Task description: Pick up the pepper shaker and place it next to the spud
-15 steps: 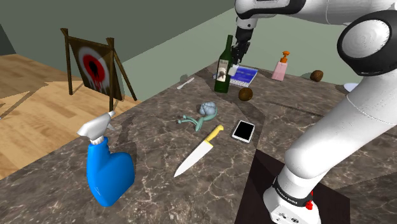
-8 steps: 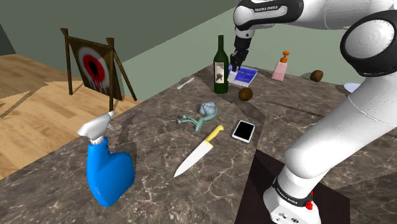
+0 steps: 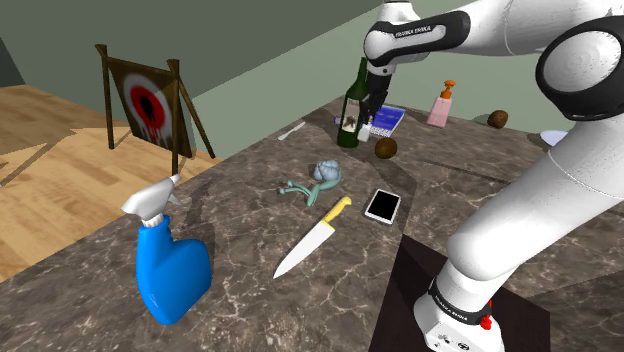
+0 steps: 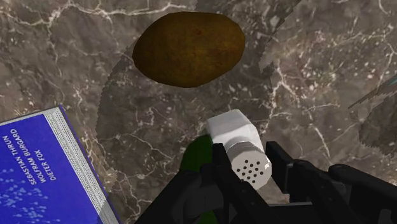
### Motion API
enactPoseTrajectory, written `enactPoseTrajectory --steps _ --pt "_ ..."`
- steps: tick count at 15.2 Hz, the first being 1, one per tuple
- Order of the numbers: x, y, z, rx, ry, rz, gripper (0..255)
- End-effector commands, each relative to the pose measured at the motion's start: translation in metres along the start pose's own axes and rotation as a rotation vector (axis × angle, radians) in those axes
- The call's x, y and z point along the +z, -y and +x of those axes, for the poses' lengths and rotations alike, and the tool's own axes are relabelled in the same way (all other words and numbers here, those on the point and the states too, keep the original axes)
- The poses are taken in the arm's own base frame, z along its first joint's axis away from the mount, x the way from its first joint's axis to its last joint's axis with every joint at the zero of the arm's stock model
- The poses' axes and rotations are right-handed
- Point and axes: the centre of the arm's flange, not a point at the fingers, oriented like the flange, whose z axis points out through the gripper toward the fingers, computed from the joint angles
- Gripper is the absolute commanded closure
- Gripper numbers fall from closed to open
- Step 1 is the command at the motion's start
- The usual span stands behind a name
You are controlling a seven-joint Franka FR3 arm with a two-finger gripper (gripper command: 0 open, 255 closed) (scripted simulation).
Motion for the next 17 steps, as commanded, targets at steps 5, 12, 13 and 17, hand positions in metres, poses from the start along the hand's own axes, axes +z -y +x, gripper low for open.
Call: enactPoseTrajectory --steps 5,12,13,17 --pt "0.031 0.003 -0.002 0.000 0.000 0.000 255" --pt "0.044 0.005 -0.004 0.000 0.000 0.000 255" --pt "0.044 0.005 -0.004 0.000 0.000 0.000 255" --pt "0.044 0.005 -0.004 0.000 0.000 0.000 0"
